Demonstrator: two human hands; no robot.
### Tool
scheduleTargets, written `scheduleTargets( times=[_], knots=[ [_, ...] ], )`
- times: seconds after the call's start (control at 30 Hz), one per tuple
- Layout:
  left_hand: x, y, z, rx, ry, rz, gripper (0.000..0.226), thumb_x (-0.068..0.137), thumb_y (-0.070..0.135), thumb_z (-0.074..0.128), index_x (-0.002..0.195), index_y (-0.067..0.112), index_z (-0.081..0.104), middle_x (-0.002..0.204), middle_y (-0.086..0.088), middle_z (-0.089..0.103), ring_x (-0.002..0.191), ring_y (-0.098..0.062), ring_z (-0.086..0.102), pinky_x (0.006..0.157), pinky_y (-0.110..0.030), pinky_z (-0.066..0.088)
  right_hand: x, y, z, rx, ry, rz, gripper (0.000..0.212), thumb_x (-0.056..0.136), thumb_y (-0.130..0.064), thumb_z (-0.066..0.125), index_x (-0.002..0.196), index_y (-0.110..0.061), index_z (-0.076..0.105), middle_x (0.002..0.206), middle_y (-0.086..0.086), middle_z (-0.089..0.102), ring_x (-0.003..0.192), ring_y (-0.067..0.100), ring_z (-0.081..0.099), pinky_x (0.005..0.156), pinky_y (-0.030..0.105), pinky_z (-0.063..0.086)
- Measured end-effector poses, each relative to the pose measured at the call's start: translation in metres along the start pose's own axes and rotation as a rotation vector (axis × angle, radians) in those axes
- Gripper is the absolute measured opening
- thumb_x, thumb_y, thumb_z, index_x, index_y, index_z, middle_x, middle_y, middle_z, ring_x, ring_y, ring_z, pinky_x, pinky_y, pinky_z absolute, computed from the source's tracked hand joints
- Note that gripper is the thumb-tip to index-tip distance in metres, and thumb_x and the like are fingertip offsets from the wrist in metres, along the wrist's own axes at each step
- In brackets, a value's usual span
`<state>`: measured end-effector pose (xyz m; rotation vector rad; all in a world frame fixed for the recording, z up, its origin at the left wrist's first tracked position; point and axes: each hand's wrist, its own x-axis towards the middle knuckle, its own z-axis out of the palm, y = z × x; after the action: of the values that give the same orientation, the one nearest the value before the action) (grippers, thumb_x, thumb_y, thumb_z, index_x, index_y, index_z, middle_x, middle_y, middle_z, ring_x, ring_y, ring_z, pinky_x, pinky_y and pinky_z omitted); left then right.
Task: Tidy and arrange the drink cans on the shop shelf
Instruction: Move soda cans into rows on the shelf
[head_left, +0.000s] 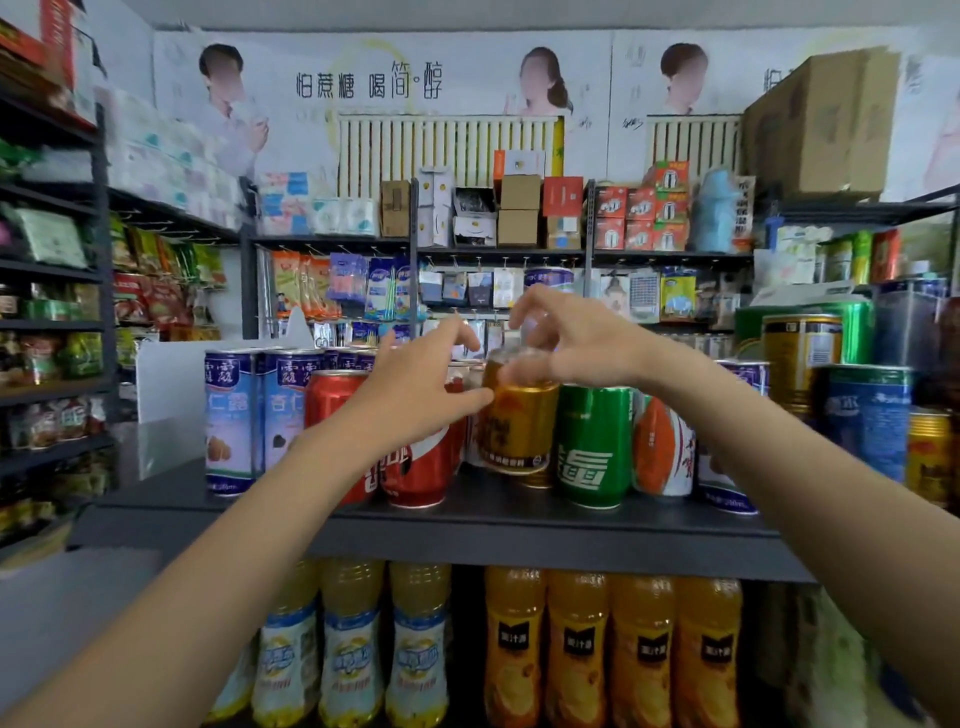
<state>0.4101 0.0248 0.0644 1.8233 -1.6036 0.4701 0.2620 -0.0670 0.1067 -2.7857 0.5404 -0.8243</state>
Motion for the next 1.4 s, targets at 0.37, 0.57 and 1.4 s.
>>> scheduleTargets(
  times=[0.37, 0.57, 1.4],
  knots=[
    [-0.001, -0.008, 0.023, 0.350, -0.047, 0.094, 0.036, 0.081, 0.047, 0.060, 0.111, 0.028, 0.052, 0.120, 0.013, 0.052, 0.128, -0.009, 0.034, 0.112, -0.047, -0.011, 0.014, 0.012, 0.047, -0.397, 0.069, -0.107, 0.029, 0.088, -0.042, 0.055, 0.094, -0.013, 0.053, 0.093, -0.001, 0.053, 0.099, 0.023, 0.054, 0.087, 0.036, 0.040],
    [0.002, -0.003, 0.027, 0.397, -0.050, 0.113, 0.035, 0.082, 0.051, 0.057, 0.107, 0.028, 0.053, 0.124, 0.012, 0.053, 0.129, -0.009, 0.035, 0.112, -0.046, -0.013, 0.031, 0.038, 0.003, -0.021, 0.601, 0.089, 0.055, 0.083, -0.030, 0.067, 0.128, -0.014, 0.043, 0.128, 0.013, 0.047, 0.112, 0.024, 0.049, 0.093, 0.028, 0.037],
    [-0.028, -0.048, -0.084, -1.712, 0.303, -0.233, 0.043, 0.086, 0.032, 0.058, 0.121, 0.008, 0.056, 0.119, -0.011, 0.063, 0.108, -0.018, 0.062, 0.095, -0.026, 0.048, 0.056, -0.118, 0.068, 0.958, 0.727, -0.095, 0.064, 0.064, -0.031, 0.083, 0.098, -0.017, 0.032, 0.107, 0.012, 0.054, 0.096, 0.022, 0.060, 0.085, 0.043, 0.052]
  ],
)
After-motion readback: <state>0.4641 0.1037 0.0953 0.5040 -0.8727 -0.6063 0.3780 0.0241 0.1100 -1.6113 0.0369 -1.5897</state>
